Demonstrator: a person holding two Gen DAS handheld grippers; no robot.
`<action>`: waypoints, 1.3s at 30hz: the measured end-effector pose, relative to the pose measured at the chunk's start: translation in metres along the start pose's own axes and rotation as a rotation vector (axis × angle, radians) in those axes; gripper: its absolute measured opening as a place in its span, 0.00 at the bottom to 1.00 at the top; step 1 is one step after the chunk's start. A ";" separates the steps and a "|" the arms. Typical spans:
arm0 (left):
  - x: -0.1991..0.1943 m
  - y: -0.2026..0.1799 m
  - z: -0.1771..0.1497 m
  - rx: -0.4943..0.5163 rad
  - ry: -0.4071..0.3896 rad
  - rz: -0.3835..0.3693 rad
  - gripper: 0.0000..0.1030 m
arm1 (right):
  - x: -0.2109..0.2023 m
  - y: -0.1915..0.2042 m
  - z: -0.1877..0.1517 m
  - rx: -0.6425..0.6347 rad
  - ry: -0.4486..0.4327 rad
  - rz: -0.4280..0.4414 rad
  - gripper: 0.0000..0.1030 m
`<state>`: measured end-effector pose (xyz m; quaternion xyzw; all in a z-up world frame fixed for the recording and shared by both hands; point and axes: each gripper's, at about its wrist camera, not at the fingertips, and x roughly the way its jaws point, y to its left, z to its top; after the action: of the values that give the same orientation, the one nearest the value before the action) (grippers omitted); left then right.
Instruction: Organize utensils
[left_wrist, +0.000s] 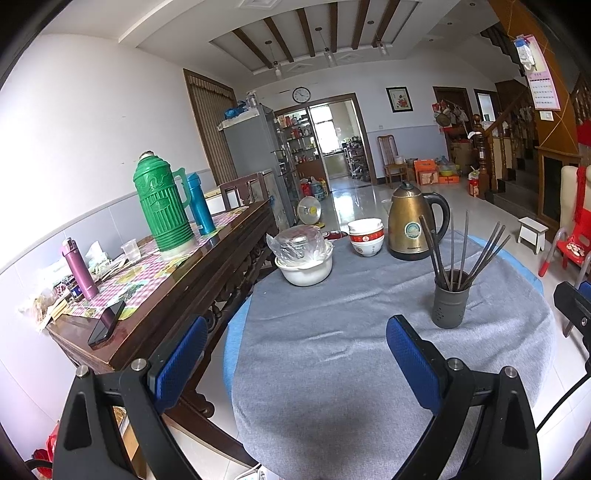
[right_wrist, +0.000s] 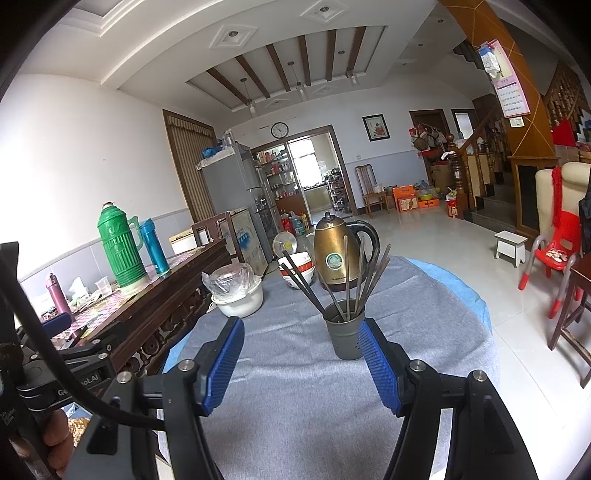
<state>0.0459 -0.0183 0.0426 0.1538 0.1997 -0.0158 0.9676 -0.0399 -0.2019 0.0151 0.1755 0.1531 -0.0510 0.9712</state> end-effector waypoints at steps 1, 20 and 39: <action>0.000 0.000 0.000 0.000 0.000 0.002 0.95 | 0.000 0.000 0.000 0.000 0.000 0.000 0.66; 0.002 0.000 -0.001 -0.008 0.002 0.007 0.95 | 0.001 0.001 0.000 -0.003 0.000 0.002 0.66; 0.002 0.000 -0.001 -0.011 0.004 0.008 0.95 | 0.001 0.001 0.000 -0.005 -0.001 0.000 0.66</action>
<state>0.0476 -0.0179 0.0406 0.1491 0.2009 -0.0107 0.9681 -0.0390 -0.2009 0.0154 0.1733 0.1529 -0.0506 0.9716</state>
